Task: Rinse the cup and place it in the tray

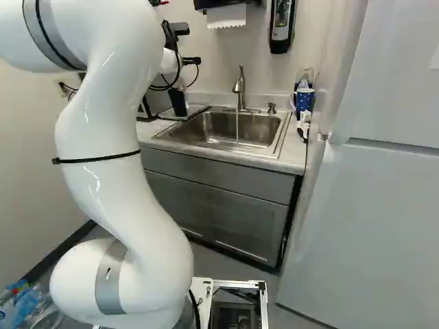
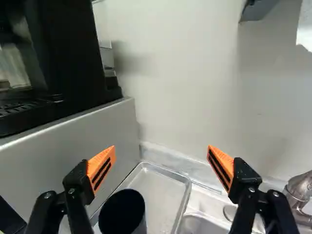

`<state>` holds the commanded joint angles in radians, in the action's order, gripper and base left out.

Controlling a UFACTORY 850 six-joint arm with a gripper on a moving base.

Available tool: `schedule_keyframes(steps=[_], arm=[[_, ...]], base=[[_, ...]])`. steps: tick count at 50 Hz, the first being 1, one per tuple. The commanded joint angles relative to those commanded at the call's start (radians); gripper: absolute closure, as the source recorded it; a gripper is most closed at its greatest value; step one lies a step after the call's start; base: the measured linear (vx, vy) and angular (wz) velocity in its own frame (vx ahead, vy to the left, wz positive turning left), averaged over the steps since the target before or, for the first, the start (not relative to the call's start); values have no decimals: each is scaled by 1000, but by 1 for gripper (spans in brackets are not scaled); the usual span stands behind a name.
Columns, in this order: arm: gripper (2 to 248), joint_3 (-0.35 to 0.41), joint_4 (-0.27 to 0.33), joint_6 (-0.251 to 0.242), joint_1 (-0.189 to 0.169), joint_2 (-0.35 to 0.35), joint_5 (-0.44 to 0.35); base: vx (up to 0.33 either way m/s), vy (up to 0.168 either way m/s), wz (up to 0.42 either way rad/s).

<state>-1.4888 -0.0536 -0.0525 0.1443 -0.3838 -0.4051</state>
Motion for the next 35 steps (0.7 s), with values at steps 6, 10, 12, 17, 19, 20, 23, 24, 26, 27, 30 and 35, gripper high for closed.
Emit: schedule_keyframes(steps=[6,10,12,17,19,20,23,24,26,27,30,35], arm=[[3,-5,0,0,-10,6,15],[3,-9,0,0,-17,10,26],[3,-11,0,0,-20,11,31],[3,-16,0,0,-29,16,44],[3,-18,0,0,-32,17,49],[3,-20,0,0,-34,18,52],[3,-23,0,0,-39,21,60],[3,-24,0,0,-41,21,62],[3,-26,0,0,-44,23,68],[3,-27,0,0,-46,24,71],[3,-31,0,0,-52,26,80],[3,-37,0,0,-60,29,95]], base=[[0,0,0],[0,0,0],[0,0,0],[0,0,0],[0,0,0],[0,0,0],[0,0,0],[0,0,0],[0,0,0],[0,0,0],[0,0,0],[0,0,0]])
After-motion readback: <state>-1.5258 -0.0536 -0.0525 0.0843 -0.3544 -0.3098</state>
